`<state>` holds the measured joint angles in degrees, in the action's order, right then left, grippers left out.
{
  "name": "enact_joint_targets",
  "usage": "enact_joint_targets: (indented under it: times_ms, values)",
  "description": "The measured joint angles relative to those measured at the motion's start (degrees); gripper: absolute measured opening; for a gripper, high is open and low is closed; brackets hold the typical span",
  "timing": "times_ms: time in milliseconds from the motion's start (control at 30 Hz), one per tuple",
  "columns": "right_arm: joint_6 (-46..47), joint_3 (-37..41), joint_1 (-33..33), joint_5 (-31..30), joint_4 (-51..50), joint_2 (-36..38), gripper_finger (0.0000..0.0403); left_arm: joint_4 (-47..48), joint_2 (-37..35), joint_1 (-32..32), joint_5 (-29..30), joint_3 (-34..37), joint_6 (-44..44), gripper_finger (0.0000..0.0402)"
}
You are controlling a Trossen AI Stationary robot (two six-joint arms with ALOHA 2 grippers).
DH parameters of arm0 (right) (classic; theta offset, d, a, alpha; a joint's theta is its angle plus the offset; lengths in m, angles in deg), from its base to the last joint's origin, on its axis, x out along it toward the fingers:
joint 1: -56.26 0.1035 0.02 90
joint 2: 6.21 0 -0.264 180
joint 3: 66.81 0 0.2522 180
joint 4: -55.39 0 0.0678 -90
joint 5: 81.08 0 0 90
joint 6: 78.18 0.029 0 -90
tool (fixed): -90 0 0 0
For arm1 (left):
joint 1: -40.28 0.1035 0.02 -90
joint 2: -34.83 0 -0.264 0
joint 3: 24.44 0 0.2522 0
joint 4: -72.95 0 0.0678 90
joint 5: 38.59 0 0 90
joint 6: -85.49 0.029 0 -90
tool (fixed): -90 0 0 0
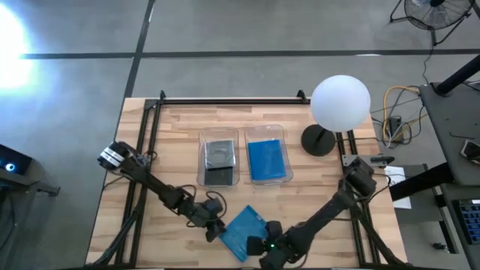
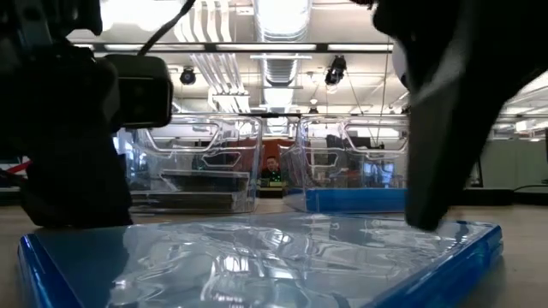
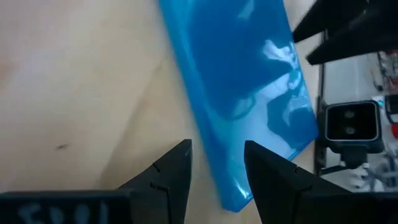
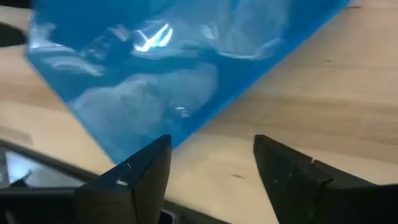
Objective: Pick & place jewel cases by type
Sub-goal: Put the blue cd case into the right transparent bin
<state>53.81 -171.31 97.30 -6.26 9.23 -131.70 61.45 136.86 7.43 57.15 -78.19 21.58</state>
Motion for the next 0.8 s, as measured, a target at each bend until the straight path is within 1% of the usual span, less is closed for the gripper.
enact_joint_targets:
  times_ms: [167, 300, 433, 533, 633, 800]
  values:
    - [-1.8, -0.1, -2.3, -2.3, 4.4, -1.1, 0.0224, -1.5, 2.7, 0.1, -3.4, -1.8, 0.2, 0.0133]
    - [-5.0, 0.0, -3.1, -2.0, 5.1, -1.2, 0.0224, -4.0, 2.8, 0.6, -5.8, -2.1, 0.2, 0.0133]
    - [-7.5, 0.1, -3.0, -1.7, 5.2, -1.2, 0.0224, -5.3, 2.8, 2.0, -11.1, -2.7, -0.4, 0.0133]
    - [-9.8, 0.4, -3.0, -0.9, 5.6, -1.2, 0.0224, -6.0, 2.8, 2.4, -13.7, -2.8, -0.1, 0.0133]
    - [-13.0, 0.8, -3.0, -0.7, 6.0, -1.2, 0.0224, -7.1, 2.8, 2.5, -15.4, -2.8, 0.1, 0.0133]
    - [-20.9, 1.1, -3.1, -0.5, 6.4, -1.2, 0.0224, -9.6, 2.8, 2.4, -17.2, -3.0, -0.5, 0.0133]
